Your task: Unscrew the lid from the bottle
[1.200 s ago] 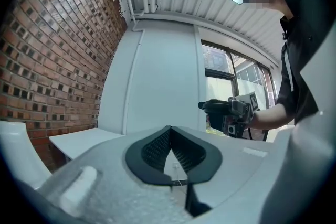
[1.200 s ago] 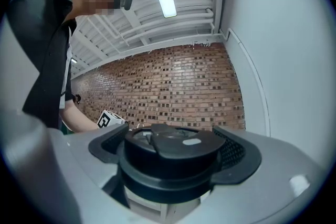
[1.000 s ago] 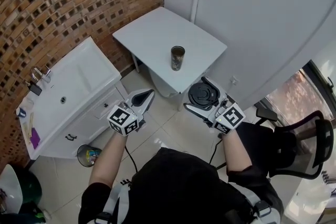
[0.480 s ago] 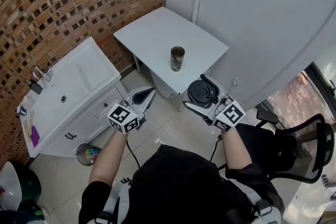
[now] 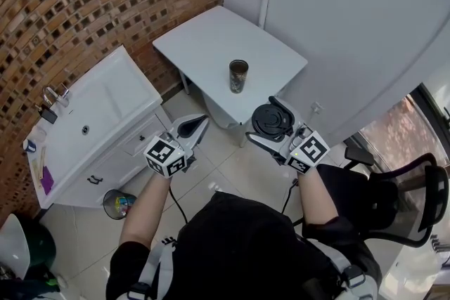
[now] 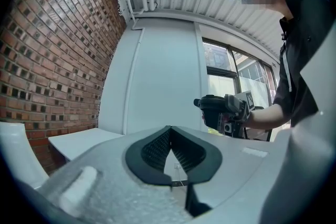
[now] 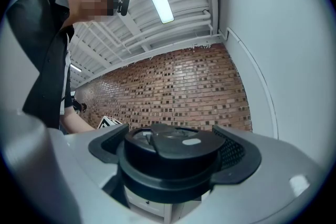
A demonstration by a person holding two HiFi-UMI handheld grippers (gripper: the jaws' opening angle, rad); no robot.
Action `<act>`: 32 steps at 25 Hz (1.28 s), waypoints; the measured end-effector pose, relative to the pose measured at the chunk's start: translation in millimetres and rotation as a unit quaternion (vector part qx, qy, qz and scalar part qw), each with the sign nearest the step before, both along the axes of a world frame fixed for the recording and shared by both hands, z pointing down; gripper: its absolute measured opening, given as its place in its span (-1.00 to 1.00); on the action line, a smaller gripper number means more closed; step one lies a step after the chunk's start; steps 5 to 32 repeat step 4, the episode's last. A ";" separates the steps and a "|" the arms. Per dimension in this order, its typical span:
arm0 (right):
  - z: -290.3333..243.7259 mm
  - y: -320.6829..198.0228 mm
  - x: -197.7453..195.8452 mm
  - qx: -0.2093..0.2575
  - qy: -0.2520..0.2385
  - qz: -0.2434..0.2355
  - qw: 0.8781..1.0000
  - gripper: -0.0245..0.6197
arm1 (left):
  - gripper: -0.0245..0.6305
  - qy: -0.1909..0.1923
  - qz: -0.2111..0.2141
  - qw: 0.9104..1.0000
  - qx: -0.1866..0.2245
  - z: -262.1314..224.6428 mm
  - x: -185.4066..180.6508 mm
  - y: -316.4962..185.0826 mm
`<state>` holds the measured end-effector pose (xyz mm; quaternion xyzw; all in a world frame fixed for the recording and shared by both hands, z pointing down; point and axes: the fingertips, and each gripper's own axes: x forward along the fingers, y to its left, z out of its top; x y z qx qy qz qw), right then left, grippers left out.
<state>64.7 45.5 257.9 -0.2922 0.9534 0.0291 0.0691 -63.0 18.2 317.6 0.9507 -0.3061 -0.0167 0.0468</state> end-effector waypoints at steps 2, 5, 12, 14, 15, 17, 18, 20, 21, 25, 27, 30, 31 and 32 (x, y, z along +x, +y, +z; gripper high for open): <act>0.4 -1.5 -1.8 -0.001 0.000 -0.002 1.000 0.61 | -0.92 0.000 -0.001 1.000 -0.001 -0.1 -1.3 -1.3; 0.8 -2.7 -3.2 -0.002 -0.001 -0.002 1.000 0.61 | -0.92 0.000 -0.001 1.000 -0.002 -0.3 -2.6 -2.6; 0.8 -2.7 -3.2 -0.002 -0.001 -0.002 1.000 0.61 | -0.92 0.000 -0.001 1.000 -0.002 -0.3 -2.6 -2.6; 0.8 -2.7 -3.2 -0.002 -0.001 -0.002 1.000 0.61 | -0.92 0.000 -0.001 1.000 -0.002 -0.3 -2.6 -2.6; 0.8 -2.7 -3.2 -0.002 -0.001 -0.002 1.000 0.61 | -0.92 0.000 -0.001 1.000 -0.002 -0.3 -2.6 -2.6; 0.8 -2.7 -3.2 -0.002 -0.001 -0.002 1.000 0.61 | -0.92 0.000 -0.001 1.000 -0.002 -0.3 -2.6 -2.6; 0.8 -2.7 -3.2 -0.002 -0.001 -0.002 1.000 0.61 | -0.92 0.000 -0.001 1.000 -0.002 -0.3 -2.6 -2.6; 0.8 -2.7 -3.2 -0.002 -0.001 -0.002 1.000 0.61 | -0.92 0.000 -0.001 1.000 -0.002 -0.3 -2.6 -2.6; 0.8 -2.7 -3.2 -0.002 -0.001 -0.002 1.000 0.61 | -0.92 0.000 -0.001 1.000 -0.002 -0.3 -2.6 -2.6; 0.8 -2.7 -3.2 -0.002 -0.001 -0.002 1.000 0.61 | -0.92 0.000 -0.001 1.000 -0.002 -0.3 -2.6 -2.6; 0.8 -2.7 -3.2 -0.002 -0.001 -0.002 1.000 0.61 | -0.92 0.000 -0.001 1.000 -0.002 -0.3 -2.6 -2.6; 0.8 -2.7 -3.2 -0.002 -0.001 -0.002 1.000 0.61 | -0.92 0.000 -0.001 1.000 -0.002 -0.3 -2.6 -2.6; 0.8 -2.7 -3.2 -0.002 -0.001 -0.002 1.000 0.61 | -0.92 0.000 -0.001 1.000 -0.002 -0.3 -2.6 -2.6; 0.8 -2.7 -3.2 -0.002 -0.001 -0.002 1.000 0.61 | -0.92 0.000 -0.001 1.000 -0.002 -0.3 -2.6 -2.6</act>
